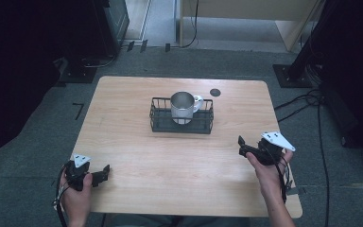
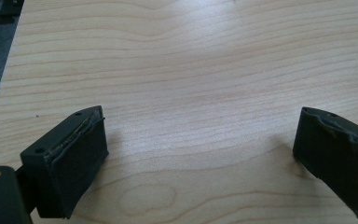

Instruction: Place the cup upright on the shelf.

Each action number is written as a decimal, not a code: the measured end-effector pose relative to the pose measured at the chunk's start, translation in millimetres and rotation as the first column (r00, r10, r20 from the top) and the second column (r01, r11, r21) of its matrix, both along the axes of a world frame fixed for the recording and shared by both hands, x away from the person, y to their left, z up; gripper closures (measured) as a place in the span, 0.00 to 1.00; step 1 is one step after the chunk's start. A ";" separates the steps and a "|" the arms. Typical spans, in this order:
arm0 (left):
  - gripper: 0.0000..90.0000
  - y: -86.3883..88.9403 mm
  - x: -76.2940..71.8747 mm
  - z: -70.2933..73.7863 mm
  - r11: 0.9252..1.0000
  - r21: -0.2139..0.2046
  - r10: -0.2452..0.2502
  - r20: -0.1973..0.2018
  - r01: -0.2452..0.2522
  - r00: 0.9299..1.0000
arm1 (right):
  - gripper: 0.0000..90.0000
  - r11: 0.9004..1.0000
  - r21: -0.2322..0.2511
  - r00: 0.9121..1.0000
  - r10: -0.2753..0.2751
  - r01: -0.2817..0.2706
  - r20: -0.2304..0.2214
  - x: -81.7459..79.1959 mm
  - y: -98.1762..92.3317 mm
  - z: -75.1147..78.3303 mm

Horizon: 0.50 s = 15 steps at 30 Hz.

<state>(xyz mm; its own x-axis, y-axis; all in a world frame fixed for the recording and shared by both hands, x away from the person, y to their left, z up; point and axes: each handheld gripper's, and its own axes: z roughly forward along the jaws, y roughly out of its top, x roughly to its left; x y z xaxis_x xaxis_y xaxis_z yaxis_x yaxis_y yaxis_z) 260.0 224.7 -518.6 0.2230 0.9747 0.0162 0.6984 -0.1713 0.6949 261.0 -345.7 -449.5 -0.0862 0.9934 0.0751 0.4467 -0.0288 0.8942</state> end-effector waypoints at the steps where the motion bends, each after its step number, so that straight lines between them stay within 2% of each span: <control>1: 0.03 0.0 0.0 0.0 1.000 0.000 0.000 0.000 0.000 1.000 | 0.03 1.000 0.001 1.000 -0.006 0.006 -0.003 -1.5 -3.0 -2.1; 15: 0.03 0.0 0.0 0.0 1.000 0.000 0.000 0.000 0.000 1.000 | 0.03 0.998 0.000 0.995 -0.063 0.063 -0.072 -24.7 -35.3 -38.3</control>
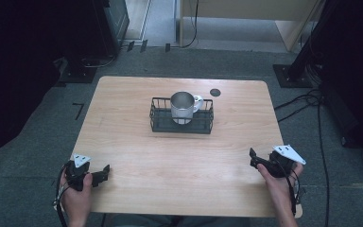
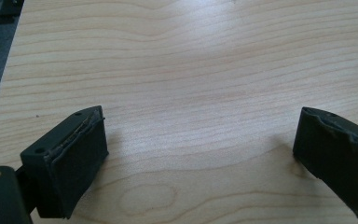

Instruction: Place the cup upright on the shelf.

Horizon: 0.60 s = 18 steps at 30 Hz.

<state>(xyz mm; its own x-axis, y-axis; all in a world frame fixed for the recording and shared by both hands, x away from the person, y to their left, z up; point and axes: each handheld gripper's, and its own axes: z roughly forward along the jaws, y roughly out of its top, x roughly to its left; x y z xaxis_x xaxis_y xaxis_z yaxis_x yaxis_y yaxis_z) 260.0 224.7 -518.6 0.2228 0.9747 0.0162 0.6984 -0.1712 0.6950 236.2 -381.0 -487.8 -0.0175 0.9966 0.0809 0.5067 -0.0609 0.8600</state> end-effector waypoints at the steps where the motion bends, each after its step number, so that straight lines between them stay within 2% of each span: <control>1: 0.03 0.0 0.0 0.0 1.000 0.000 0.000 0.000 0.000 1.000 | 0.03 1.000 0.002 1.000 -0.003 0.003 -0.008 -1.7 -1.2 -3.2; 10: 0.03 0.0 0.0 0.0 1.000 0.000 0.000 0.000 0.000 1.000 | 0.03 1.000 -0.017 0.997 -0.021 0.020 -0.076 -17.6 -12.5 -27.8; 18: 0.03 0.0 0.0 0.0 1.000 0.000 0.000 0.000 0.000 1.000 | 0.03 0.999 0.002 0.992 -0.034 0.034 -0.124 -39.0 -29.6 -35.9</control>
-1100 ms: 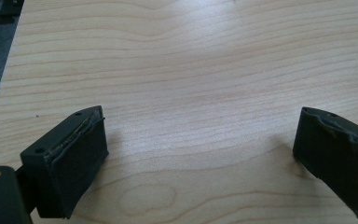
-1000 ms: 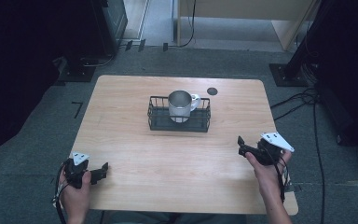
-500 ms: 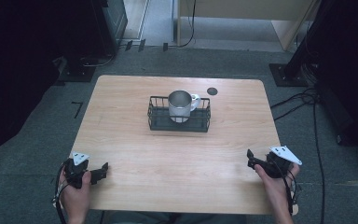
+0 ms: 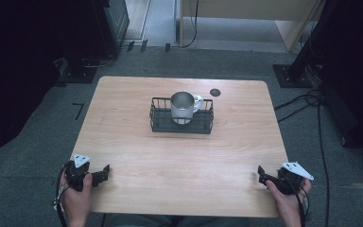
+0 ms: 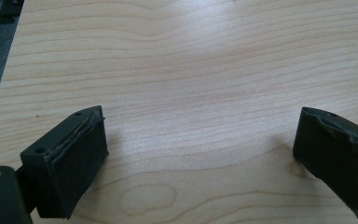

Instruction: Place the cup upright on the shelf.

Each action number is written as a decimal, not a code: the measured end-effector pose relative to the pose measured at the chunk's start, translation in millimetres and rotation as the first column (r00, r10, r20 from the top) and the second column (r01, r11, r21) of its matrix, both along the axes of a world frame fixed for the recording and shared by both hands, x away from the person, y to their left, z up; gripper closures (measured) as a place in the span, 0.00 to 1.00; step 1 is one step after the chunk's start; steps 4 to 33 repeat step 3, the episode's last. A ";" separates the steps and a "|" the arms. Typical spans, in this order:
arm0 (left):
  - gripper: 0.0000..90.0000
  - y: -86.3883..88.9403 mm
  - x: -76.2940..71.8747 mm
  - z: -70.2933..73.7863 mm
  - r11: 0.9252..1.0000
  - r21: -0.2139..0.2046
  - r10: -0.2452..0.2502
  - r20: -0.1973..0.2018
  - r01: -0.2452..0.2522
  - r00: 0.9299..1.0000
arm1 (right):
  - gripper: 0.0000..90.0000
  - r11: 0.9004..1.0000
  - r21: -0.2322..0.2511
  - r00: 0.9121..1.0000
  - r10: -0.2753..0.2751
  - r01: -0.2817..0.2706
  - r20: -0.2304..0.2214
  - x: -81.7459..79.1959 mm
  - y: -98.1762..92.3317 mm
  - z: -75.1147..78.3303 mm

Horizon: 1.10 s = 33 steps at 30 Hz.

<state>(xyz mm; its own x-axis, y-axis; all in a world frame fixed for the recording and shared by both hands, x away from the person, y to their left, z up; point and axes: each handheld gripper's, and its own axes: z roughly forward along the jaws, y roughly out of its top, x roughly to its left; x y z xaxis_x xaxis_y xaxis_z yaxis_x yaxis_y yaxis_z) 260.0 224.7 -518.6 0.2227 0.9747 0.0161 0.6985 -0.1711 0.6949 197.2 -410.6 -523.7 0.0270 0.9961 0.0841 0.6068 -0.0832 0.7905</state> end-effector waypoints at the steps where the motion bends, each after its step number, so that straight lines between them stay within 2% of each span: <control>1: 0.03 0.0 0.0 0.0 1.000 0.000 0.000 0.000 0.000 1.000 | 0.03 1.000 -0.004 1.000 0.000 0.000 -0.004 -3.7 -1.8 -0.3; 3: 0.03 0.0 0.0 0.0 1.000 0.000 0.000 0.000 0.000 1.000 | 0.03 1.000 0.002 1.000 0.003 -0.002 -0.006 -8.4 -3.4 -0.6; 33: 0.03 0.0 0.0 0.0 1.000 0.000 0.000 0.000 0.000 1.000 | 0.03 1.000 0.002 1.000 0.003 -0.002 -0.006 -8.4 -3.4 -0.6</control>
